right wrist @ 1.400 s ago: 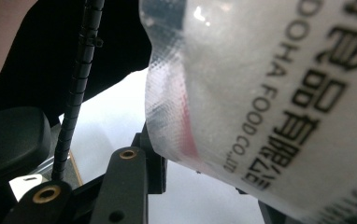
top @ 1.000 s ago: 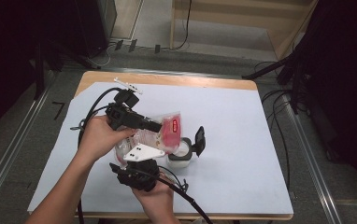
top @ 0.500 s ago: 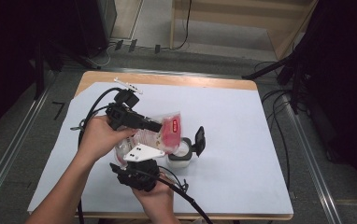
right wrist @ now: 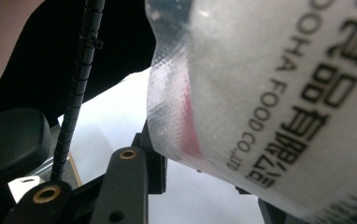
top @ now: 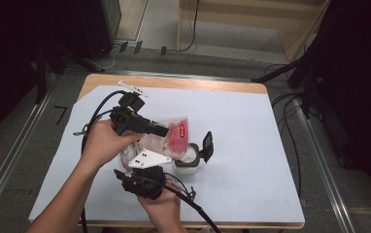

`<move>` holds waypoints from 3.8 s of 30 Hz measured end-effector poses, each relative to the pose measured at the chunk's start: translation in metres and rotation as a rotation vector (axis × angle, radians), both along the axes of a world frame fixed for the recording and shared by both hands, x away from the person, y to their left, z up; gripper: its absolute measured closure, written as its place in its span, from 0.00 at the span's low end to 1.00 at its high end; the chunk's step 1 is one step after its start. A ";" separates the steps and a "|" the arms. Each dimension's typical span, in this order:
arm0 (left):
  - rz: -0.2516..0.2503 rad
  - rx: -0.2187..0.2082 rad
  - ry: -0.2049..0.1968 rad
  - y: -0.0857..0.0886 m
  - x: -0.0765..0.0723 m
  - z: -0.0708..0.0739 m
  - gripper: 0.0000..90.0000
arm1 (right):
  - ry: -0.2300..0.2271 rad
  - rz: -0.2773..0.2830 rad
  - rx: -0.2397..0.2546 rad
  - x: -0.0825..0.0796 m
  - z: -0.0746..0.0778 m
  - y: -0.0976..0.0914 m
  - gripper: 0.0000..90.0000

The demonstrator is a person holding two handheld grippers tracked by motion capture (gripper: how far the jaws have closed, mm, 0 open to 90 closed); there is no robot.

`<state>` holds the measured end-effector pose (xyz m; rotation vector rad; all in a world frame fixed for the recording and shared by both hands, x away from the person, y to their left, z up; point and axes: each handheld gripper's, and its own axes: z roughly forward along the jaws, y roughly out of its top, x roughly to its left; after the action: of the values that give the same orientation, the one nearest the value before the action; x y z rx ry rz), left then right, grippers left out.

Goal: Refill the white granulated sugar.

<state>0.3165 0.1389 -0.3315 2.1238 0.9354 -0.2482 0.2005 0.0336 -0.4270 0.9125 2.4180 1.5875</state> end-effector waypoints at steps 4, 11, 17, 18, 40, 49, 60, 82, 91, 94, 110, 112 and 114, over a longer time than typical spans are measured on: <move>0.003 0.002 -0.004 0.000 0.000 0.000 0.81 | -0.001 -0.001 0.001 0.000 0.000 0.000 0.71; 0.004 0.000 0.003 0.000 0.000 0.000 0.81 | -0.007 -0.002 0.002 0.001 0.000 0.000 0.71; 0.009 -0.003 0.008 0.000 0.001 0.000 0.82 | -0.006 0.003 0.005 0.001 0.000 0.000 0.71; 0.009 -0.003 0.008 0.000 0.001 0.000 0.82 | -0.007 0.003 0.006 0.001 0.000 0.000 0.71; 0.015 0.004 0.007 -0.001 0.002 0.000 0.84 | -0.003 0.006 0.005 0.002 0.000 -0.001 0.71; 0.022 0.007 0.006 -0.002 0.002 0.001 0.83 | -0.003 0.003 0.015 0.002 0.000 -0.001 0.70; 0.018 0.009 0.005 -0.003 0.001 0.001 0.83 | -0.006 -0.002 0.016 0.001 0.000 -0.001 0.71; 0.015 0.012 0.003 -0.003 0.003 0.001 0.83 | -0.014 -0.009 0.019 0.001 0.000 -0.001 0.71; 0.016 0.012 0.002 -0.003 0.002 0.001 0.83 | -0.011 -0.010 0.019 0.001 0.000 -0.001 0.71; 0.016 0.012 0.002 -0.003 0.002 0.001 0.83 | -0.011 -0.010 0.020 0.001 0.000 -0.001 0.71; 0.015 0.013 0.003 -0.005 0.003 0.003 0.83 | -0.013 -0.013 0.027 0.002 0.001 -0.002 0.71; 0.014 0.013 0.003 -0.005 0.003 0.003 0.83 | -0.013 -0.013 0.026 0.001 0.001 -0.002 0.71; 0.014 0.013 0.004 -0.005 0.003 0.003 0.83 | -0.013 -0.013 0.026 0.001 0.001 -0.002 0.71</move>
<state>0.3194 0.1340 -0.3289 2.1284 0.9558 -0.2398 0.2019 0.0319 -0.4262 0.9179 2.3833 1.6182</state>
